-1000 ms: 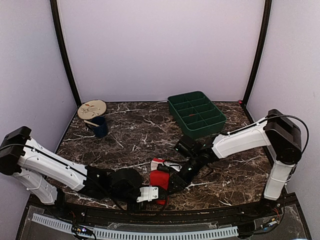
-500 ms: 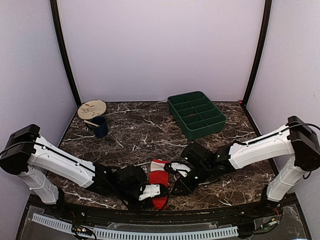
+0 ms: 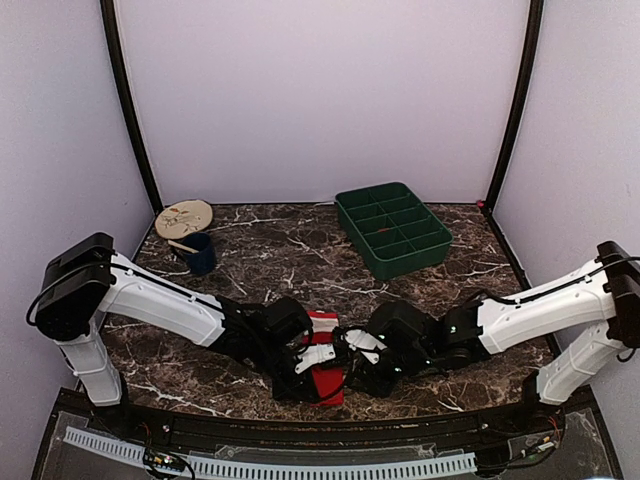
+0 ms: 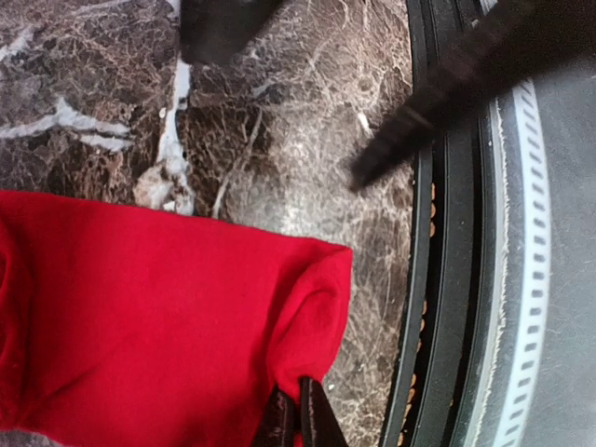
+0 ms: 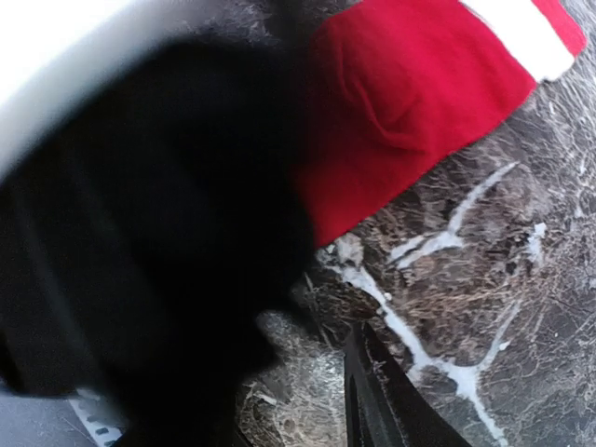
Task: Roll the socks
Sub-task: Roll the sock at the center of the board.
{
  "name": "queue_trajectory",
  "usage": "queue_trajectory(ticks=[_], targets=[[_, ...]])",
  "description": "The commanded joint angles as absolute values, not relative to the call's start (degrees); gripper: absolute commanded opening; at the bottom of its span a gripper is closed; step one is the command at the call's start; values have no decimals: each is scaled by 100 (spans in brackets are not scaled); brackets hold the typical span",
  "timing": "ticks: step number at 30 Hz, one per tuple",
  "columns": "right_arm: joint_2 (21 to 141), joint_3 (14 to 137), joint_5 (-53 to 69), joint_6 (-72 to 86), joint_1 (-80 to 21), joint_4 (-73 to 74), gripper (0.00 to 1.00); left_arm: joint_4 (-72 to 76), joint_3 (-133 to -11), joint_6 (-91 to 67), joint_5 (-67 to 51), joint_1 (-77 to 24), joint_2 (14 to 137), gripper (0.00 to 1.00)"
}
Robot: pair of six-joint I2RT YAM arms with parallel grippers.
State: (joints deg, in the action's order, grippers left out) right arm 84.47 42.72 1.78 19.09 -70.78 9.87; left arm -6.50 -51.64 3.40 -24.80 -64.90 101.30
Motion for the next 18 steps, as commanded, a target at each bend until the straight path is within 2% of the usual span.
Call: queue_trajectory(ticks=[1, 18], targets=[[8260, 4252, -375, 1664, -7407, 884, 37, -1425, -5370, 400, -3194, -6272, 10437, 3], [7443, 3808, -1787, 1488, -8003, 981, 36, -1927, -5782, 334, -4707, -5614, 11186, 3]])
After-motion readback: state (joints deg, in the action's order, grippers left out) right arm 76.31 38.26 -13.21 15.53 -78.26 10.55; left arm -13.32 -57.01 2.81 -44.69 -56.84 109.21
